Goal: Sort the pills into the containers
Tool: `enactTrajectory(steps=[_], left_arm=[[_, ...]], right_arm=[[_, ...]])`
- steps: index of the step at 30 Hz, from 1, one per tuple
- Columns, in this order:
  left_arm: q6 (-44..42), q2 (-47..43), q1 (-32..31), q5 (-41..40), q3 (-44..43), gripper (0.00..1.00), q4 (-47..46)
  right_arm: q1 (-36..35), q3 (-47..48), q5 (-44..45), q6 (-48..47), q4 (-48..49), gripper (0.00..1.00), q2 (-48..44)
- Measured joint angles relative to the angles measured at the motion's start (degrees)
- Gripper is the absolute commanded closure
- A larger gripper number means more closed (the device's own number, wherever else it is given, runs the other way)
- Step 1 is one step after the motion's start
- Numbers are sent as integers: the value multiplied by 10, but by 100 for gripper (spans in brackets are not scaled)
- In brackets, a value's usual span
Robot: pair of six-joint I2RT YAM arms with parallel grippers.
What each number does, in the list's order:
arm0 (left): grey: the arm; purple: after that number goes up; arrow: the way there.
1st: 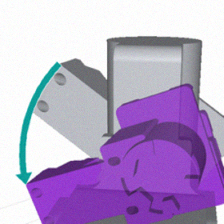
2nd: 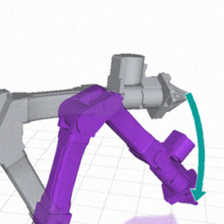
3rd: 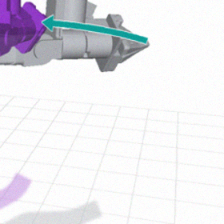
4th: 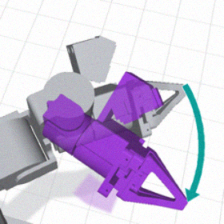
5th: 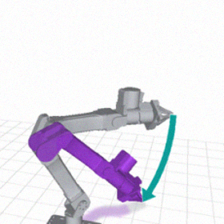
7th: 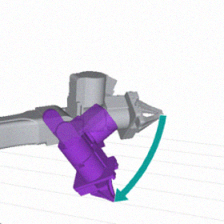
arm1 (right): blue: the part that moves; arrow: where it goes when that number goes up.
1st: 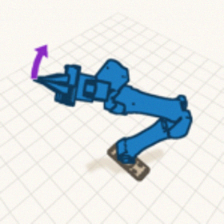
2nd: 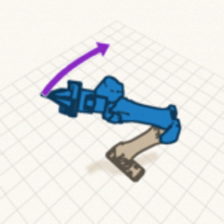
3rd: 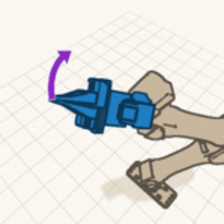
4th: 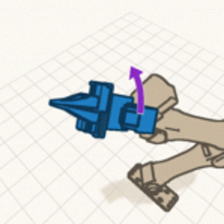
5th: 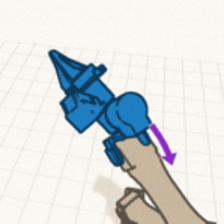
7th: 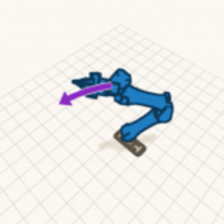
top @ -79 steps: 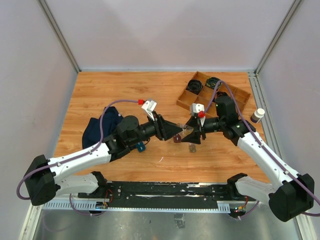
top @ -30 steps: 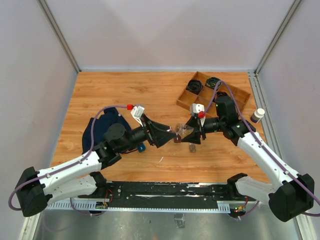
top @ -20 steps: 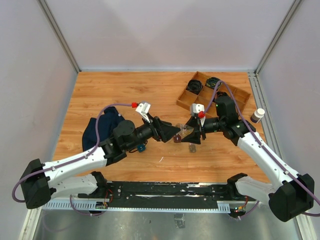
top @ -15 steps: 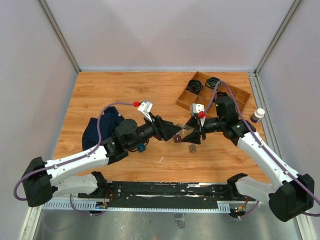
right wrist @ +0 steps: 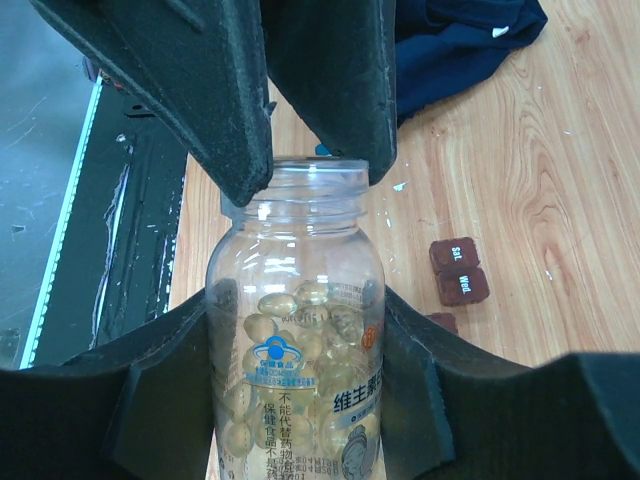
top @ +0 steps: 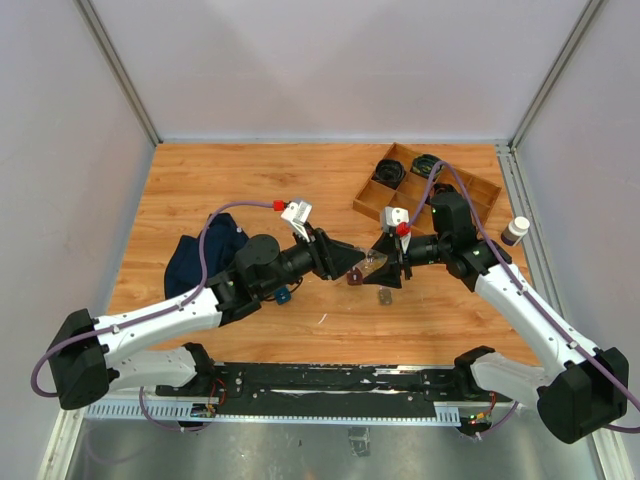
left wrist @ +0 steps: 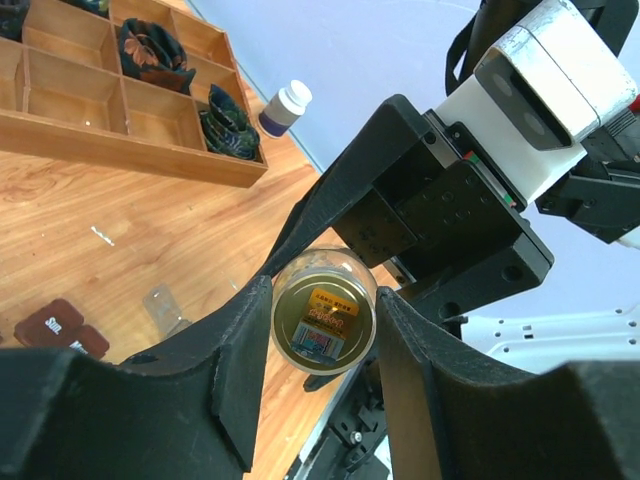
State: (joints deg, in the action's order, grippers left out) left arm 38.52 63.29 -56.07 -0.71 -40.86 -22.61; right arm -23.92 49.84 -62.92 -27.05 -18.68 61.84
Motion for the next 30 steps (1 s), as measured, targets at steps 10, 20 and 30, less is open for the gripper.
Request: enactTrajectory(steps=[10, 20, 30], left_arm=[[-40, 1, 2, 32, 1, 62, -9], [-179, 50, 102, 309, 40, 62, -172], [-278, 87, 148, 465, 2, 20, -176]], right_arm=[[0, 0, -1, 0, -1, 99, 0], [0, 0, -2, 0, -5, 99, 0], [0, 0, -1, 0, -2, 99, 0]])
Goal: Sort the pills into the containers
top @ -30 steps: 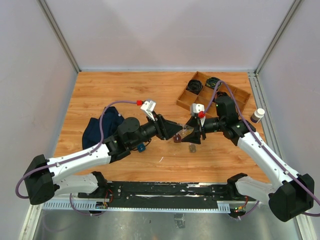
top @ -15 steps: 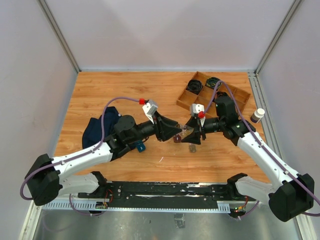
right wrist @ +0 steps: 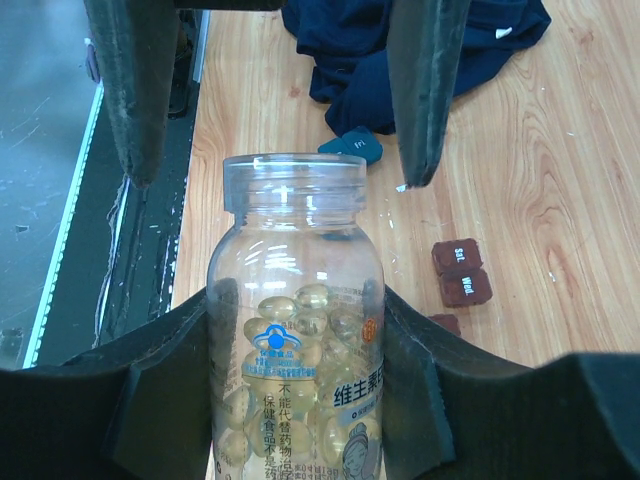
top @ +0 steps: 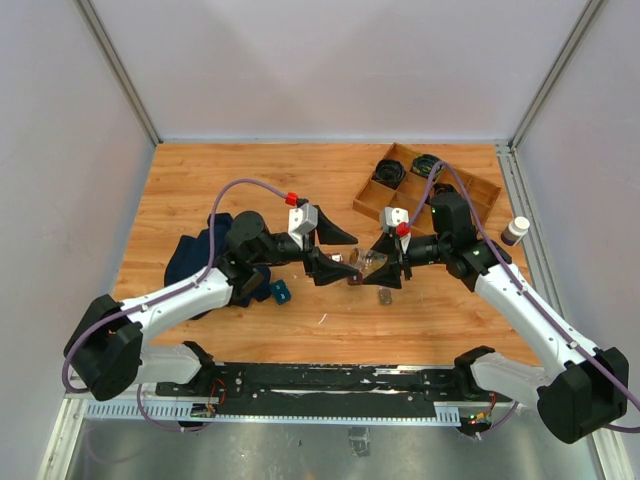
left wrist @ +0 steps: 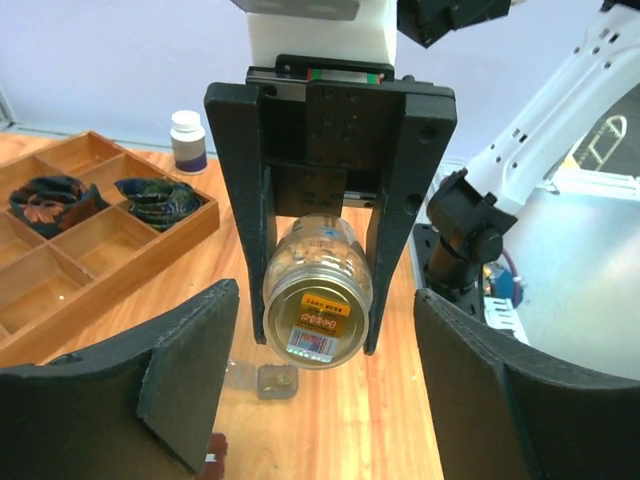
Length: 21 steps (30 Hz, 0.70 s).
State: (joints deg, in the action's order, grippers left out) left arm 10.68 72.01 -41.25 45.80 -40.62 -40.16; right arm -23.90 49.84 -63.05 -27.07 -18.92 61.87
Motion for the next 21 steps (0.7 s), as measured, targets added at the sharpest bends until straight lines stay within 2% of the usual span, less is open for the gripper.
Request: enactTrajectory(steps=[4, 5, 12, 17, 21], left_arm=[[9, -17, 0, -24, 0, 3, -4], [15, -26, 0, -36, 1, 1, -7], [110, -98, 2, -142, 14, 1, -5], [232, -132, 2, -194, 77, 13, -16], [275, -163, -28, -287, 110, 12, 38]], right_arm=[[0, 0, 0, 0, 2, 99, 0], [0, 0, 0, 0, 2, 99, 0], [0, 0, 0, 0, 2, 99, 0], [0, 0, 0, 0, 2, 99, 0], [0, 0, 0, -1, 2, 99, 0]])
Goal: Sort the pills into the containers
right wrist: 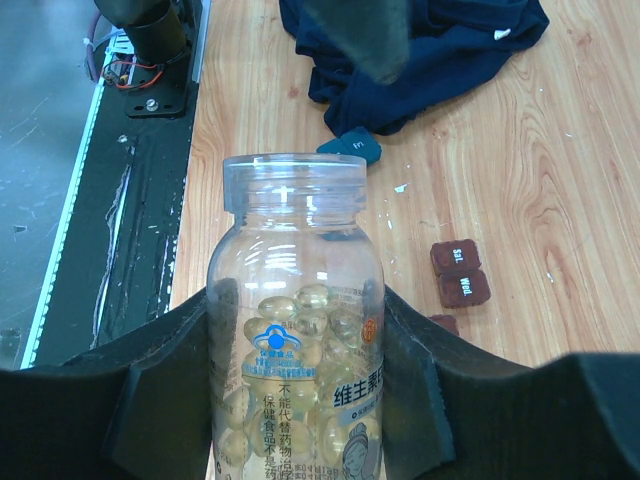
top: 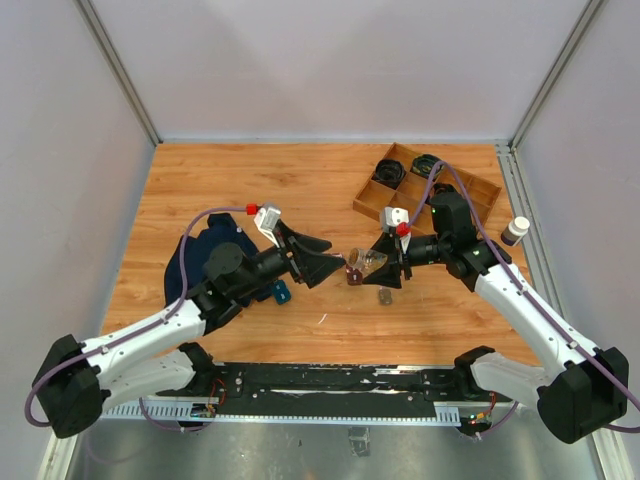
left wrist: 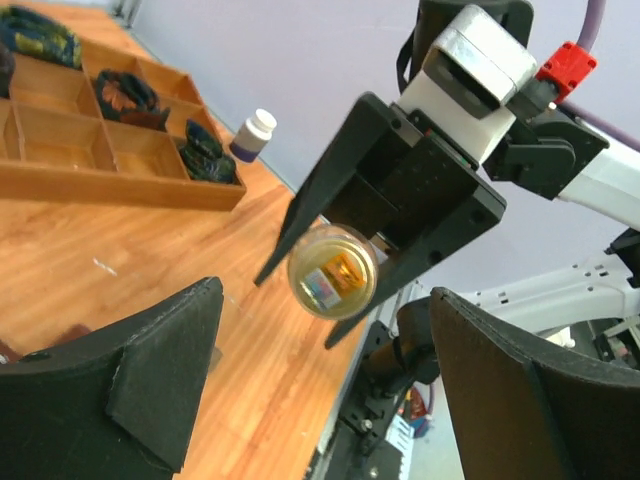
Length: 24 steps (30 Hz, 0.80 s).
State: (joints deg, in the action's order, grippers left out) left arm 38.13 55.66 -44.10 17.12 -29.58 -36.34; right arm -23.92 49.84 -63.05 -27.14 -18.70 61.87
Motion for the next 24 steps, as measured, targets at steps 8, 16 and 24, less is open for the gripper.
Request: enactTrajectory(steps=[8, 16, 24], left_arm=[[-7, -19, -90, -162, -42, 12, 111], [-15, 27, -106, -191, -78, 16, 149], [-21, 57, -113, -188, -95, 37, 156]], right_arm=[[0, 0, 0, -1, 0, 99, 0], [0, 0, 0, -1, 0, 99, 3], [0, 0, 0, -1, 0, 99, 3]])
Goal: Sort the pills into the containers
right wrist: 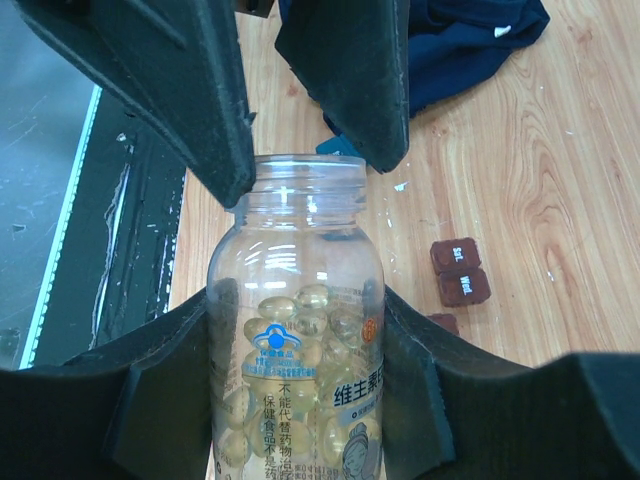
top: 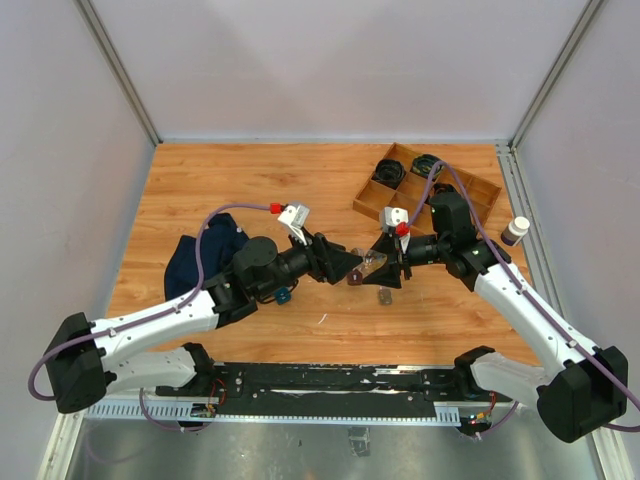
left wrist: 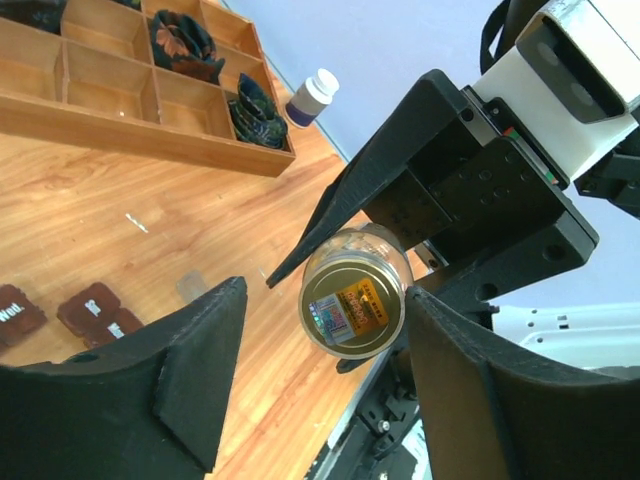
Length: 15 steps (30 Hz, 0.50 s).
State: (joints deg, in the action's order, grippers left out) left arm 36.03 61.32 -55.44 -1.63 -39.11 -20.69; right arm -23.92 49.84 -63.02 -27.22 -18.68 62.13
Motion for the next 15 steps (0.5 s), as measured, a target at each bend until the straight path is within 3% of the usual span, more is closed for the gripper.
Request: enactTrajectory(steps=[10, 15], left_arm=[[-7, 14, -3, 35, -12, 70, -3], [-55, 19, 4, 77, -12, 81, -16]], right_arm=[[0, 0, 3, 0, 0, 99, 0], [0, 0, 0, -1, -4, 99, 0]])
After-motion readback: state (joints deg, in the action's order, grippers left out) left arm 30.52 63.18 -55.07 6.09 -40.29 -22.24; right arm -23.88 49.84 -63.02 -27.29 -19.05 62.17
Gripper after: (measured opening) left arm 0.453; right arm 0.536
